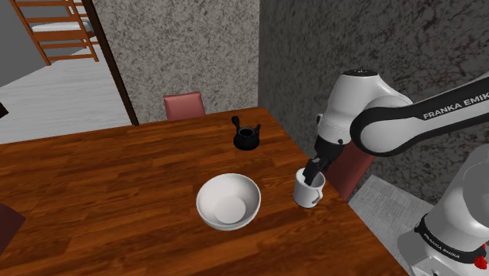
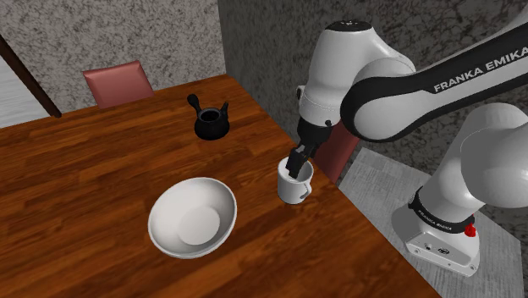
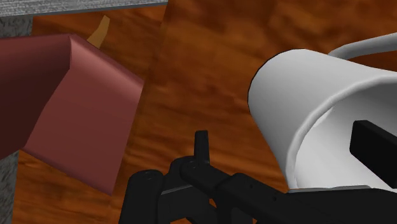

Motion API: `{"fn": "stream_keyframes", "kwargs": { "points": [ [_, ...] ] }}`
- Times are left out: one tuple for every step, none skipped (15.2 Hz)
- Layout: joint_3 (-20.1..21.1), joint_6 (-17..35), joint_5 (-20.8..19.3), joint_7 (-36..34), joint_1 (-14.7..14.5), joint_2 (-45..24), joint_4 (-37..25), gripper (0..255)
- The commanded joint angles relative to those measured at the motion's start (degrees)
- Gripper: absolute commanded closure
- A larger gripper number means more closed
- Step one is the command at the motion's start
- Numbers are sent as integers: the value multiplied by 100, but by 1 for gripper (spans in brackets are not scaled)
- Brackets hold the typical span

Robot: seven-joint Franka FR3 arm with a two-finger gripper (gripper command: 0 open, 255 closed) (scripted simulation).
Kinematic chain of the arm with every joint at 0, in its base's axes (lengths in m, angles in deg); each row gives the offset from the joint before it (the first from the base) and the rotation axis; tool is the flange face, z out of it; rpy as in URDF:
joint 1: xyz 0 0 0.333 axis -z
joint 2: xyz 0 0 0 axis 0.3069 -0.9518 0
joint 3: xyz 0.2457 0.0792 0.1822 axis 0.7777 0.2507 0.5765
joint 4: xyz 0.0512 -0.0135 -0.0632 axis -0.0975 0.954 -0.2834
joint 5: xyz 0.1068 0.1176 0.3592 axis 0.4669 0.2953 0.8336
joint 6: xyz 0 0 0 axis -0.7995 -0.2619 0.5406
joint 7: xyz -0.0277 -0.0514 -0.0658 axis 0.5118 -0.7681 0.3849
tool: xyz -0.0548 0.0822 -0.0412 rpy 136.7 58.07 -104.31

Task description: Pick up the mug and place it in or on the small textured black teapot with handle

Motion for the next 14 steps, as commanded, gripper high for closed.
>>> {"fn": "stream_keyframes", "kwargs": {
  "points": [
    [31,151,14,-1,2,-111,33,0],
    [31,152,14,-1,3,-112,32,0],
    [31,152,14,-1,3,-113,31,0],
    [31,152,14,-2,3,-113,31,0],
    [31,152,14,-2,3,-113,31,0],
    [31,152,14,-2,3,-113,31,0],
    [31,152,14,-2,3,-113,31,0],
    [31,151,14,-1,3,-112,31,0],
    [31,151,14,-1,3,-112,31,255],
    [31,151,14,-1,3,-112,31,255],
    [31,151,14,-1,3,-112,31,255],
    [31,151,14,-1,3,-112,31,255],
    [31,151,14,-1,3,-112,31,255],
    [30,151,14,-1,3,-112,31,255]
  ]
}}
